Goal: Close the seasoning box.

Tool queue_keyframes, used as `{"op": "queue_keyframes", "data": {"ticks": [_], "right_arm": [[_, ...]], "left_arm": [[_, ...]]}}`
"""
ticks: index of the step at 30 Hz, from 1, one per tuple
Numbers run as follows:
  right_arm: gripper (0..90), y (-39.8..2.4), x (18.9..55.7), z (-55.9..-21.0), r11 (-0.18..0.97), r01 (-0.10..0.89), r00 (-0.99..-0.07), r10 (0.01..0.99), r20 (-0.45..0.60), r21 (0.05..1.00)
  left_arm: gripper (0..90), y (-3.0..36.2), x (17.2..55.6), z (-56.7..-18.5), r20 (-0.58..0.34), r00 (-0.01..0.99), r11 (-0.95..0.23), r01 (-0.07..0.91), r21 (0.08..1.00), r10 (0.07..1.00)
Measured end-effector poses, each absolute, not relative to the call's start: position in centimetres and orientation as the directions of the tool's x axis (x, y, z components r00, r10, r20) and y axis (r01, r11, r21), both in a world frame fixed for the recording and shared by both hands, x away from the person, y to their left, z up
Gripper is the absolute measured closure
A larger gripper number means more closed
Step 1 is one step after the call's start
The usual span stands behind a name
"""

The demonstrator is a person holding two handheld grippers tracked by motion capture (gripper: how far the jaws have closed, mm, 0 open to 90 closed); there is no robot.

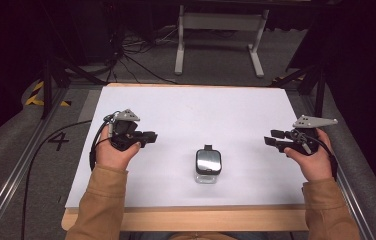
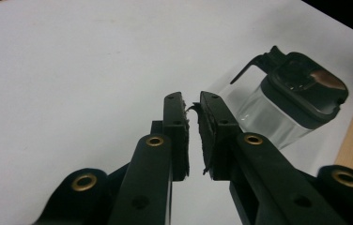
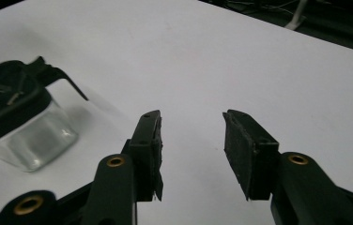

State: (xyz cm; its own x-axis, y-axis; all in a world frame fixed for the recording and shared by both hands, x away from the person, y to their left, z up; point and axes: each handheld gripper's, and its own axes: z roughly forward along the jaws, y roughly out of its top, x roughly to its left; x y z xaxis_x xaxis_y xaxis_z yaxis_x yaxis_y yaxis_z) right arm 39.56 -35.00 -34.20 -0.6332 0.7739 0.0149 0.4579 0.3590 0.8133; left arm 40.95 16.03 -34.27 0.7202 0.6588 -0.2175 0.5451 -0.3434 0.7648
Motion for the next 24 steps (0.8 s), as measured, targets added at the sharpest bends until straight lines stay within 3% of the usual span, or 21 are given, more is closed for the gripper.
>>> {"op": "queue_keyframes", "data": {"ticks": [15,24], "right_arm": [[51.7,-38.7,42.1,-38.6,0.344,0.550,-0.528,0.849,-0.002,0.761],[51.5,-39.1,43.1,-41.0,0.381,0.554,-0.550,0.835,-0.019,0.740]], "left_arm": [[74.1,17.8,43.1,-37.9,-0.254,0.664,-0.306,0.605,0.736,0.703],[70.9,17.8,44.0,-40.2,-0.244,0.667,-0.333,0.613,0.717,0.704]]}}
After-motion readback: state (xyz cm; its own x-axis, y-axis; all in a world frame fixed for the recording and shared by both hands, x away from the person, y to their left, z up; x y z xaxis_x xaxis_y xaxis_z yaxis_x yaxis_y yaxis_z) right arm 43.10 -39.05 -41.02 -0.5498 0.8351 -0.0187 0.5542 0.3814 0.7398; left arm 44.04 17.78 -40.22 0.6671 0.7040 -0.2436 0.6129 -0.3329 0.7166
